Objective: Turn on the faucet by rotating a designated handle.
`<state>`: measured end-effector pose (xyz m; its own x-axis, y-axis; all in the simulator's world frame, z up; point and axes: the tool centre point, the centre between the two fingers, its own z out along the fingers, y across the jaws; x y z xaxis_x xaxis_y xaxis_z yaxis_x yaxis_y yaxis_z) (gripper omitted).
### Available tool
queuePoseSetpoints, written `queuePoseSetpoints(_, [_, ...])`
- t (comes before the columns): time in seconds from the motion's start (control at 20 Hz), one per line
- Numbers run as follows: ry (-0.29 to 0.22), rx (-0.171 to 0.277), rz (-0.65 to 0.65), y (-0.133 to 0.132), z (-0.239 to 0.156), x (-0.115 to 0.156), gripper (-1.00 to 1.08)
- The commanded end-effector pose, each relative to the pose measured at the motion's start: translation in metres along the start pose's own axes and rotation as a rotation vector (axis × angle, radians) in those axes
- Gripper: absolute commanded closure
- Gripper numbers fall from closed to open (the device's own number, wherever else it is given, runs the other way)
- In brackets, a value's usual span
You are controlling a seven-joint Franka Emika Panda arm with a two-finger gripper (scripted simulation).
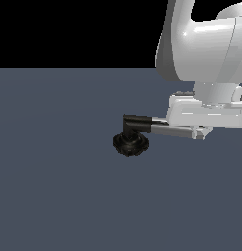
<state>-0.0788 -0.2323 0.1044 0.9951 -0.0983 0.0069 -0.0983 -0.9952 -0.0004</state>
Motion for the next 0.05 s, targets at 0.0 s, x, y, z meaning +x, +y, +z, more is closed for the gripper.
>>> queuePoseSetpoints(0.0, [-0.006,-0.001,0.007,0.0074,0.0049,0.0018,1.08])
